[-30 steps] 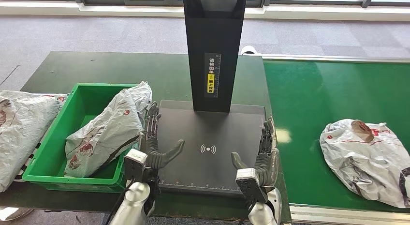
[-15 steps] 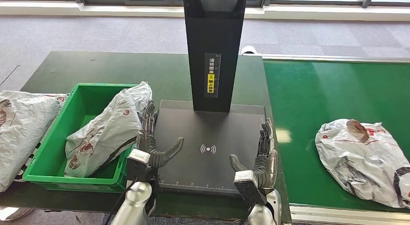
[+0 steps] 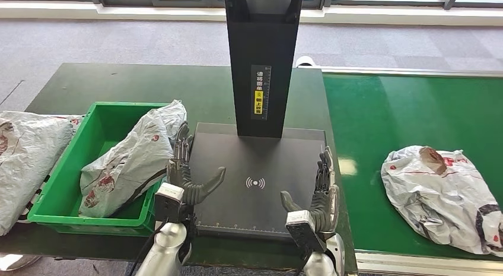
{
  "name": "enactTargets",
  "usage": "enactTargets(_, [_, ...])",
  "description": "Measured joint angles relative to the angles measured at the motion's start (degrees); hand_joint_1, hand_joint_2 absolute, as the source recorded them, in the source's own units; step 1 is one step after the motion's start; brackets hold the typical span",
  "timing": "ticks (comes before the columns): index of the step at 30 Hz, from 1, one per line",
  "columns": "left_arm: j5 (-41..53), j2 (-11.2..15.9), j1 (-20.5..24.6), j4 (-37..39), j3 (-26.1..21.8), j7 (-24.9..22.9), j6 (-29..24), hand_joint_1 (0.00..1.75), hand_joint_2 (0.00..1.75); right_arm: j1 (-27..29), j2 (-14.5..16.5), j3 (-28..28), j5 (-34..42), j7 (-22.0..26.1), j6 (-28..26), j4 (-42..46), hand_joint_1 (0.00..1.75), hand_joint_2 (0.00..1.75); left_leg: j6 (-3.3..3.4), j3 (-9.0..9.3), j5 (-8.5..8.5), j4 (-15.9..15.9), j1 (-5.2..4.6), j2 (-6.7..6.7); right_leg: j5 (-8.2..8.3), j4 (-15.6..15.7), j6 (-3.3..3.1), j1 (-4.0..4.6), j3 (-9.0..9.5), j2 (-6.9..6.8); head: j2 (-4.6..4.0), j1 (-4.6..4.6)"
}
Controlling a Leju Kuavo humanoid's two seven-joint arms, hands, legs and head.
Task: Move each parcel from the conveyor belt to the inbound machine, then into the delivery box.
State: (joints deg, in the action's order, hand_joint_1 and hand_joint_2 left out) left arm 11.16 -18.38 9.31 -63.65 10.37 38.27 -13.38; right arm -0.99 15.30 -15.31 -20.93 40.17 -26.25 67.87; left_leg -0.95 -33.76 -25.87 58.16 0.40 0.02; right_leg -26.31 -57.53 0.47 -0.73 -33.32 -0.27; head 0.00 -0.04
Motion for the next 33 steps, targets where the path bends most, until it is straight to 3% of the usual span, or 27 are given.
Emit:
enactTargets(11, [-1.62,0.02,-0.01,0.04,0.02,0.0,4.29,0.0,1.75,0.02,0.02,0.09,-0.37,0.0,0.08,-0.01,0.0,1.75,0.0,0.0,0.0,0.0,0.0,0.0,0.0,0.0,0.0,0.0,0.0,0.0,0.0,0.0])
enactTargets(33, [-1.17,0.02,0.19,1.35,0.02,0.0,5.88,0.0,1.75,-0.19,0.02,0.14,-1.07,0.0,-1.34,-0.55,0.0,1.75,0.0,0.0,0.0,0.0,0.0,0.0,0.0,0.0,0.0,0.0,-0.01,0.0,0.0,0.0])
